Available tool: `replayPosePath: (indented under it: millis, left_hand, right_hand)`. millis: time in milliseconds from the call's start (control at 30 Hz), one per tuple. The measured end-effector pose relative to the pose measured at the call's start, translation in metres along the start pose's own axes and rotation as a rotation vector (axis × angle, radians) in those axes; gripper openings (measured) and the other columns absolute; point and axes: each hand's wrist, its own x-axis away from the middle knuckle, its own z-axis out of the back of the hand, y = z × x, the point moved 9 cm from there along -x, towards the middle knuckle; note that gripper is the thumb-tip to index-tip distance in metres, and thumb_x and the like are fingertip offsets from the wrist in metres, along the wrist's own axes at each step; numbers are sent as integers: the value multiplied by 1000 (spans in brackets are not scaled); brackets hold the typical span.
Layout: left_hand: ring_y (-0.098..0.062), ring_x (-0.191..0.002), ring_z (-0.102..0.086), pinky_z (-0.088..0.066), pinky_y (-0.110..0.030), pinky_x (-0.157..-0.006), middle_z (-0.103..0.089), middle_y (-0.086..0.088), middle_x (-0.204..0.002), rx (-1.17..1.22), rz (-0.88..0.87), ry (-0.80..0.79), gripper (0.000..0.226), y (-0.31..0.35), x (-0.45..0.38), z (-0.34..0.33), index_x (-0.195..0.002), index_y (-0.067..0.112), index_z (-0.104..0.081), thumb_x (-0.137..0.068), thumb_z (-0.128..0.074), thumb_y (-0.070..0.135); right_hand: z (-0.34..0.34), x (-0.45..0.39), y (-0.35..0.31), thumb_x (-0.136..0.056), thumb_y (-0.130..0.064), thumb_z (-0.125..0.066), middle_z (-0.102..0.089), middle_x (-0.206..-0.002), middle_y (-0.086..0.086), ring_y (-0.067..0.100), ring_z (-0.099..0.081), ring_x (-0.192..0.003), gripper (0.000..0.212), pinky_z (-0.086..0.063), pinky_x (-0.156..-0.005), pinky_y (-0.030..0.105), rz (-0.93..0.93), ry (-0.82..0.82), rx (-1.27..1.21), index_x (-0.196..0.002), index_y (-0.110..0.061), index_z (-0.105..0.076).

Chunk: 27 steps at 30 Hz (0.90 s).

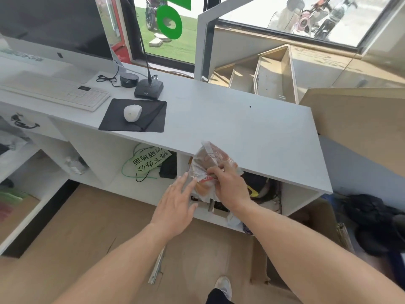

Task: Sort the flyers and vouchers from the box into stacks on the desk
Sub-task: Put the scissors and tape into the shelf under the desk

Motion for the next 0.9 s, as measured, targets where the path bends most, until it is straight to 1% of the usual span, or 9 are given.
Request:
replayPosePath:
  millis: [100, 200, 367, 467, 600, 733, 800, 867, 900]
  left_hand:
    - [-13, -155, 0, -7, -30, -124, 4, 6, -169, -13, -19, -30, 73, -20, 21, -11, -160, 36, 2, -104, -45, 40]
    - [-13, -155, -6, -13, -32, -125, -3, 5, -169, -35, -70, -77, 74, -30, 34, -27, -160, 36, -1, -102, -47, 41]
    - [-16, -155, -9, -14, -33, -125, -5, 3, -169, -46, -101, -152, 74, -34, 38, -59, -160, 33, -5, -101, -49, 43]
    - [-17, -155, -10, -13, -31, -125, -5, 2, -169, -46, -123, -206, 77, -28, 31, -84, -160, 33, 0, -101, -49, 43]
    - [-19, -155, -11, -15, -33, -125, -5, 0, -169, -36, -154, -249, 78, -18, 3, -122, -160, 32, 3, -102, -48, 42]
    - [-20, -154, -14, -16, -34, -123, -7, 0, -169, -36, -191, -247, 78, -14, -44, -168, -161, 29, -2, -101, -51, 40]
    - [-20, -155, -12, -17, -35, -123, -6, 0, -169, -46, -222, -239, 79, -13, -70, -192, -161, 29, -1, -101, -51, 39]
    - [-20, -155, -7, -15, -36, -124, 0, 1, -169, -61, -246, -232, 80, -16, -97, -217, -161, 30, 4, -102, -50, 39]
    - [-19, -156, -4, -14, -36, -125, 3, 2, -169, -72, -249, -221, 80, -19, -111, -229, -160, 31, 7, -102, -48, 39]
  right_hand:
    - [-17, 20, -13, -91, -19, -62, -53, -113, -3, 19, -58, -90, 24, -50, -69, 32, -23, -20, -57, -114, -25, -62]
    - [-38, 40, -9, -93, -16, -63, -49, -107, -7, 17, -56, -86, 22, -53, -76, 36, -134, -57, -129, -112, -26, -62]
    - [-71, 70, 10, -92, -18, -63, -48, -104, -7, 17, -56, -84, 21, -54, -77, 38, -280, -81, -173, -111, -27, -61]
    - [-80, 82, 34, -92, -15, -65, -48, -106, -7, 15, -56, -86, 24, -55, -78, 38, -363, -49, -160, -112, -27, -62]
    - [-86, 74, 89, -92, -13, -64, -48, -111, -4, 16, -56, -87, 22, -56, -76, 39, -431, 14, -100, -111, -23, -61]
    - [-99, 51, 168, -88, -6, -60, -48, -121, 5, 29, -57, -93, 26, -55, -76, 42, -464, 82, 18, -110, -20, -61]
    - [-107, 34, 210, -84, -4, -59, -46, -131, 8, 34, -56, -105, 31, -55, -78, 43, -479, 103, 94, -112, -20, -62]
    - [-119, 18, 248, -79, 0, -60, -43, -138, 8, 33, -51, -118, 39, -54, -82, 45, -504, 162, 140, -112, -20, -60]
    - [-127, 11, 265, -78, 3, -60, -42, -140, 7, 31, -48, -123, 42, -53, -85, 43, -532, 183, 136, -113, -20, -60]
